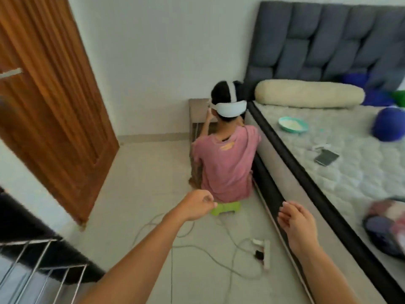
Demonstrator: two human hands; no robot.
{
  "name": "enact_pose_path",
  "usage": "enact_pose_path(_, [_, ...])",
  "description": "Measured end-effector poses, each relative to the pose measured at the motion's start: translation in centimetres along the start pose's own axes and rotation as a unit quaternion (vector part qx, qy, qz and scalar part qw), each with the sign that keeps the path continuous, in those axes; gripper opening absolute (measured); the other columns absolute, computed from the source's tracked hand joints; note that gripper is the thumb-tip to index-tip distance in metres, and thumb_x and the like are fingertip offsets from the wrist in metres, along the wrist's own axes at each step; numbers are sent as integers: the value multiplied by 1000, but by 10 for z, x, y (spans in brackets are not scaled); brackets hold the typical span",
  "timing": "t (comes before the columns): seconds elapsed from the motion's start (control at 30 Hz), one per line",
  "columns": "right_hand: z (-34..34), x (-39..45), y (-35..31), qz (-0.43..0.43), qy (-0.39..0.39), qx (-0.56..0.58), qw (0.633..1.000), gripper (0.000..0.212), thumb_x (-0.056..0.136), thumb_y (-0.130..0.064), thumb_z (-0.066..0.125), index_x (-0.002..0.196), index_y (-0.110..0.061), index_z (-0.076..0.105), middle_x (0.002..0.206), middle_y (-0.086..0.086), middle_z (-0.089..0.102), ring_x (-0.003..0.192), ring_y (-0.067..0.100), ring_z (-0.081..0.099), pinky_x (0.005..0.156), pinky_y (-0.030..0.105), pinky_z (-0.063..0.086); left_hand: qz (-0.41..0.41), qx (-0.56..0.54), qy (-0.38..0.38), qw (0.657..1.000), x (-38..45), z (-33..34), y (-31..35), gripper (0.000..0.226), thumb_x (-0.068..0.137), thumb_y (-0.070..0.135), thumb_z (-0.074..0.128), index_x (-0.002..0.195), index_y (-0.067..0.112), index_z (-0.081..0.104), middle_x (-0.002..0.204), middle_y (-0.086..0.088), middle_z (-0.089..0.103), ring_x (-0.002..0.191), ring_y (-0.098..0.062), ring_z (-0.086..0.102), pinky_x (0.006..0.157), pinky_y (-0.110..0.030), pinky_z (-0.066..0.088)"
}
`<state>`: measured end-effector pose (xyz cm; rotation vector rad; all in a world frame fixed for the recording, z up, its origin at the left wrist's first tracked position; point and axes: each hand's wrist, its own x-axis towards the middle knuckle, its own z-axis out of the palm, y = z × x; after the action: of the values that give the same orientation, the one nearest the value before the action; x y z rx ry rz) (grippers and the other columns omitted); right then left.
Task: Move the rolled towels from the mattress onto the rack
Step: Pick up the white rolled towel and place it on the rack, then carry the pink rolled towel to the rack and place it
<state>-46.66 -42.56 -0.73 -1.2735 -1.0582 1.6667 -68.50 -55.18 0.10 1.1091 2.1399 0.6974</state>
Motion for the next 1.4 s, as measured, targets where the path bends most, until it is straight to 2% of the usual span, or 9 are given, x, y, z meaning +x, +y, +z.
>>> enact_pose_path(0.23, [-189, 8, -6, 67, 210, 156, 963, 11, 94, -8, 52, 85, -12, 57, 67, 4, 48, 58, 13, 44, 61, 25, 43, 123, 62, -165, 977, 67, 148, 142, 23, 88, 28, 64, 99, 8, 69, 89, -11, 68, 79, -19, 61, 76, -29, 48])
enact_pose_path(0.6, [-404, 90, -35, 115, 320, 245, 908, 27, 95, -12, 49, 120, -3, 58, 81, 9, 58, 65, 16, 51, 62, 26, 43, 193, 74, -271, 940, 136, 354, 343, 18, 90, 31, 60, 96, 15, 65, 81, 3, 60, 86, -17, 60, 80, -30, 48])
enact_pose_path(0.77, [-433, 133, -49, 127, 327, 259, 900, 28, 96, -16, 48, 118, -3, 59, 117, 24, 62, 86, 25, 58, 68, 28, 44, 222, 76, -258, 937, 171, 399, 419, 23, 90, 23, 59, 106, 8, 64, 99, -7, 66, 91, -21, 61, 77, -27, 47])
enact_pose_path(0.87, [-435, 158, -53, 157, 309, 213, 913, 28, 95, -21, 50, 116, -9, 62, 117, 30, 58, 120, 36, 56, 93, 41, 46, 245, 84, -227, 939, 205, 417, 460, 23, 90, 16, 57, 106, 2, 66, 102, -12, 67, 98, -26, 61, 80, -26, 44])
enact_pose_path(1.03, [-442, 207, -62, 215, 298, 142, 919, 37, 86, -38, 62, 111, -12, 55, 97, 6, 55, 89, 23, 55, 78, 38, 45, 237, 100, -236, 937, 271, 456, 511, 34, 85, 20, 64, 114, 3, 63, 113, -15, 68, 109, -31, 61, 90, -30, 45])
enact_pose_path(1.13, [-451, 230, -74, 239, 293, 131, 916, 23, 88, -38, 60, 92, -16, 56, 88, 5, 59, 79, 20, 58, 62, 30, 48, 233, 127, -253, 931, 301, 480, 534, 50, 84, 27, 66, 126, 1, 57, 124, -17, 64, 116, -33, 58, 94, -32, 44])
enact_pose_path(1.23, [-449, 250, -79, 258, 279, 90, 921, 41, 81, -54, 63, 87, -13, 61, 82, 7, 68, 71, 20, 65, 58, 27, 49, 209, 143, -265, 930, 326, 502, 546, 68, 82, 40, 67, 132, -1, 50, 133, -22, 58, 121, -36, 56, 100, -38, 46])
enact_pose_path(1.33, [-446, 266, -74, 276, 274, 71, 919, 78, 57, -76, 68, 104, -14, 62, 99, 14, 72, 79, 33, 72, 63, 42, 59, 153, 150, -296, 931, 344, 520, 549, 91, 70, 59, 69, 137, 1, 47, 137, -19, 55, 122, -35, 55, 103, -42, 46])
enact_pose_path(1.4, [-441, 270, -78, 287, 275, 60, 916, 74, 62, -74, 66, 109, -17, 58, 106, 13, 68, 83, 35, 72, 69, 50, 60, 110, 100, -326, 934, 351, 527, 548, 95, 65, 60, 74, 139, 5, 47, 137, -15, 56, 120, -32, 57, 101, -42, 49])
